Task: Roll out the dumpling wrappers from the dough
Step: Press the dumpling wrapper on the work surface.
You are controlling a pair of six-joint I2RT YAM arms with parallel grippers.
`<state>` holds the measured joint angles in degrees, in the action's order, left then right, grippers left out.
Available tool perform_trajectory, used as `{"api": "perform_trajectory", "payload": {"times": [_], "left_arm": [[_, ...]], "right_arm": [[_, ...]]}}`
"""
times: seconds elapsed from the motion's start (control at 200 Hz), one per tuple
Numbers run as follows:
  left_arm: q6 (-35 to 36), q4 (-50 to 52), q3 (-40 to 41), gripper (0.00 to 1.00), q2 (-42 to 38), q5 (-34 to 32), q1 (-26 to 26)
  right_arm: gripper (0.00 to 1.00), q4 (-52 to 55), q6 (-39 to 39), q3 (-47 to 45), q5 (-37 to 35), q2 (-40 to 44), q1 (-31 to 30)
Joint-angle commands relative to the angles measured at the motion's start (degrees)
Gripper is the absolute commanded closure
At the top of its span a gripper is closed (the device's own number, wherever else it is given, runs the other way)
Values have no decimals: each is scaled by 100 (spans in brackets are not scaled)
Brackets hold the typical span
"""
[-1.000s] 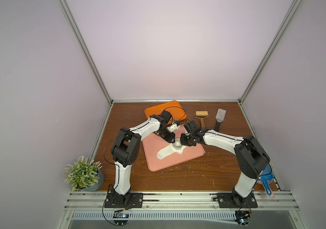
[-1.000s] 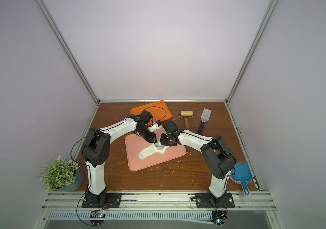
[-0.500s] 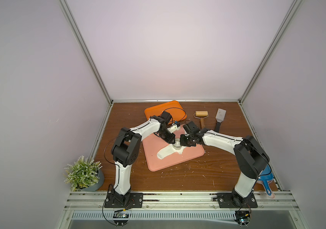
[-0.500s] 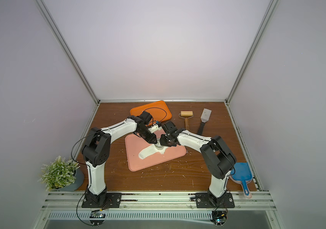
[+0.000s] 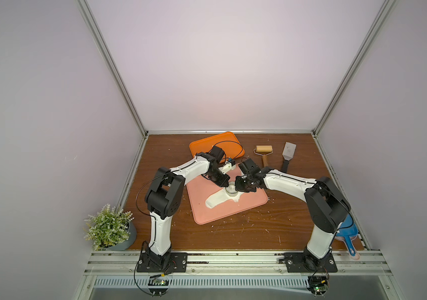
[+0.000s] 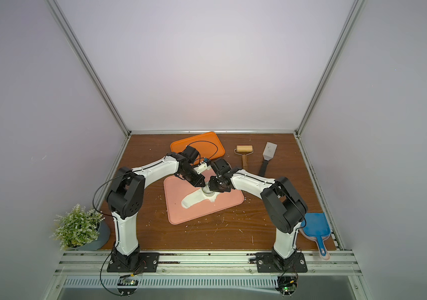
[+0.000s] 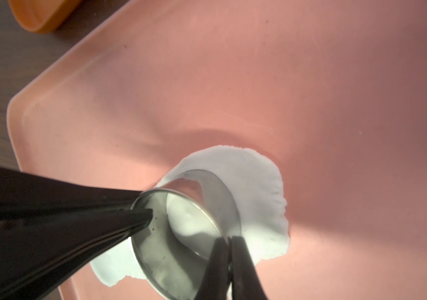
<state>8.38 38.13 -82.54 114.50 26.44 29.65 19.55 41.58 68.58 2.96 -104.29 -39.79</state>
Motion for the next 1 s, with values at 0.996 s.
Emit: {"api": "perform_trajectory", "payload": {"times": [0.996], "left_arm": [[645,986,1124,100,1046,-1778,171]], "right_arm": [[100,360,223,89,-473,-557,-35]]}}
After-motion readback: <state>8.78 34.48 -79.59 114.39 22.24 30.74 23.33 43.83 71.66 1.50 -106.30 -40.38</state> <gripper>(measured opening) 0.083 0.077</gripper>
